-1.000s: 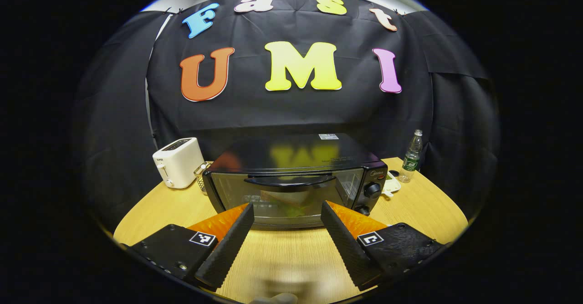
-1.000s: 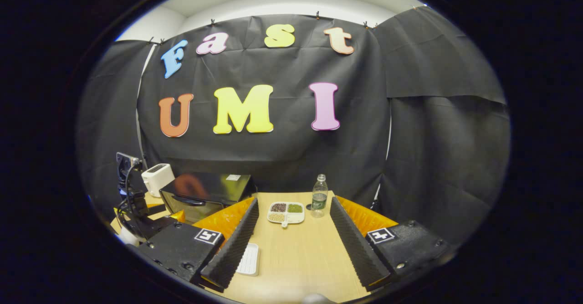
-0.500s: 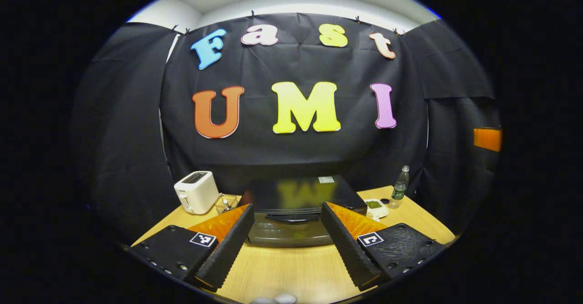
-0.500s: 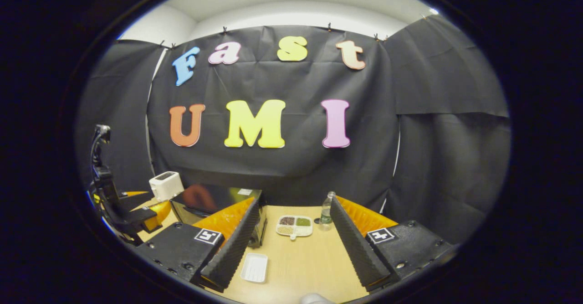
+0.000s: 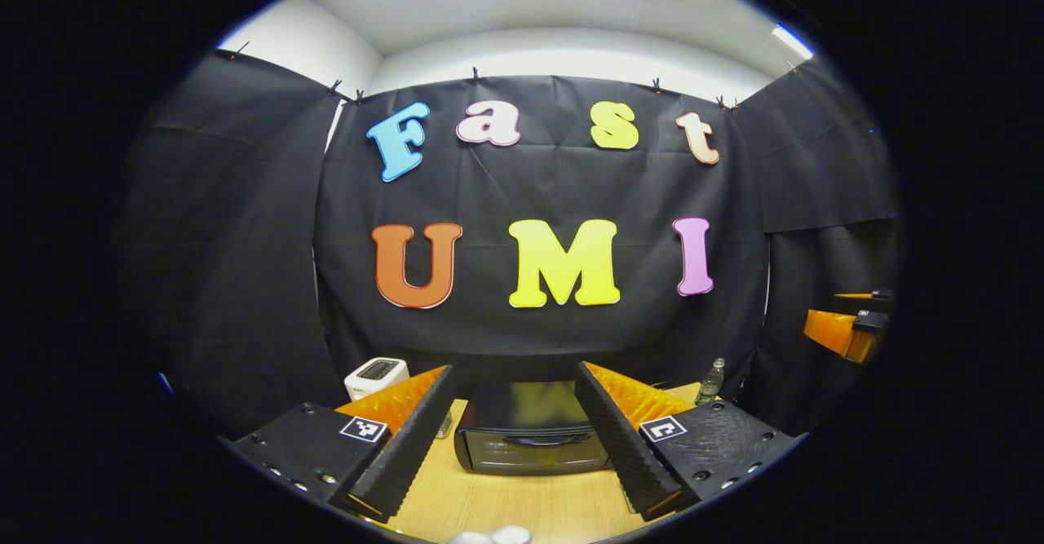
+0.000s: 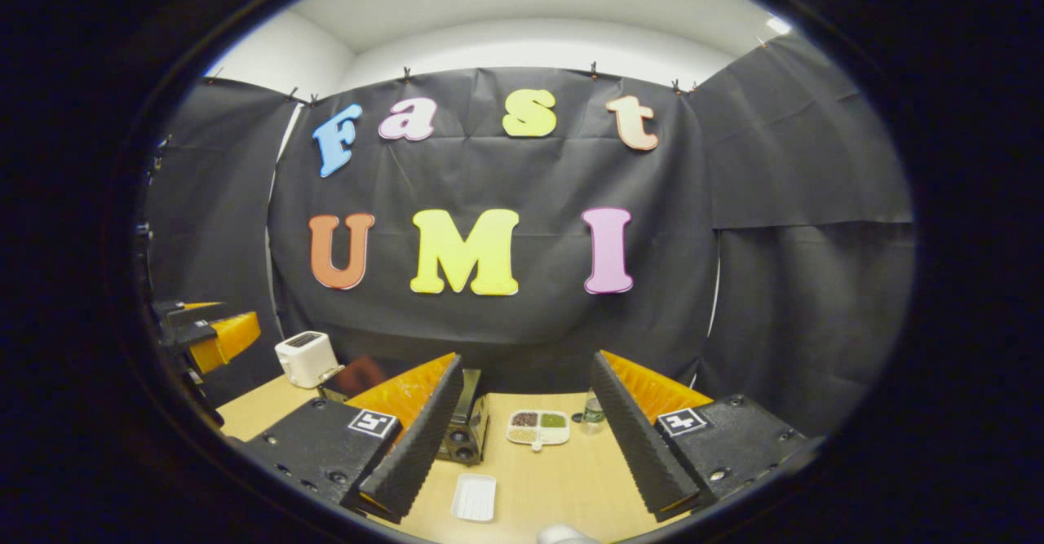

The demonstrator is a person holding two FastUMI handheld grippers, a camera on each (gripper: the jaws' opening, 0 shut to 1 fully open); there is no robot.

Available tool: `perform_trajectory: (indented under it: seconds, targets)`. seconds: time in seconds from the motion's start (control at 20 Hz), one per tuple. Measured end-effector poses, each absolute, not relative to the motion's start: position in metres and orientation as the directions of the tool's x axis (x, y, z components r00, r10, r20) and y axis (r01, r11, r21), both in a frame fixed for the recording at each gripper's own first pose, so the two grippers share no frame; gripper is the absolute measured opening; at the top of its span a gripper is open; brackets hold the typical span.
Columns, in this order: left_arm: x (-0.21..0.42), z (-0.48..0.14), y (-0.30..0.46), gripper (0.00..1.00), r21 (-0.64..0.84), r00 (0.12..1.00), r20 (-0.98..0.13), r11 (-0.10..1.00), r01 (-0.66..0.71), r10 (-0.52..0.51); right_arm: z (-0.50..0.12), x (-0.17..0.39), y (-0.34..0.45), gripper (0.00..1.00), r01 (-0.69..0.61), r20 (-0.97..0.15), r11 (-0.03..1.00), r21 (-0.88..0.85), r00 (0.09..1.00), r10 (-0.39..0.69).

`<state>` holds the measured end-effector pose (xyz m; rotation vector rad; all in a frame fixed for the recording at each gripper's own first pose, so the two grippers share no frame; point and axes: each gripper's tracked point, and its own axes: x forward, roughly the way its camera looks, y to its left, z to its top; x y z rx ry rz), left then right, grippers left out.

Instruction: Open the electric oven with the left hand, put the food in, and close the electric oven.

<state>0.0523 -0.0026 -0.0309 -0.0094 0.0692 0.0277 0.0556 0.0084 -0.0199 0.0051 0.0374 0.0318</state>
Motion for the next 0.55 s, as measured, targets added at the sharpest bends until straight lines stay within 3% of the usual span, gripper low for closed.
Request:
perform_trajectory:
  seconds: [0.5,0.55]
  targets:
    - [0.038,-0.011,-0.006,0.96,0.007,0.999,-0.045,1.0,0.004,-0.003,-0.004,0.046,0.008,0.97,-0.009,-0.009,1.0,0.013,1.0,0.009]
    - [0.038,-0.012,-0.007,0.89,0.0,0.999,-0.045,1.0,0.007,-0.007,-0.005,0.046,0.009,0.97,-0.01,-0.009,1.0,0.008,1.0,0.01]
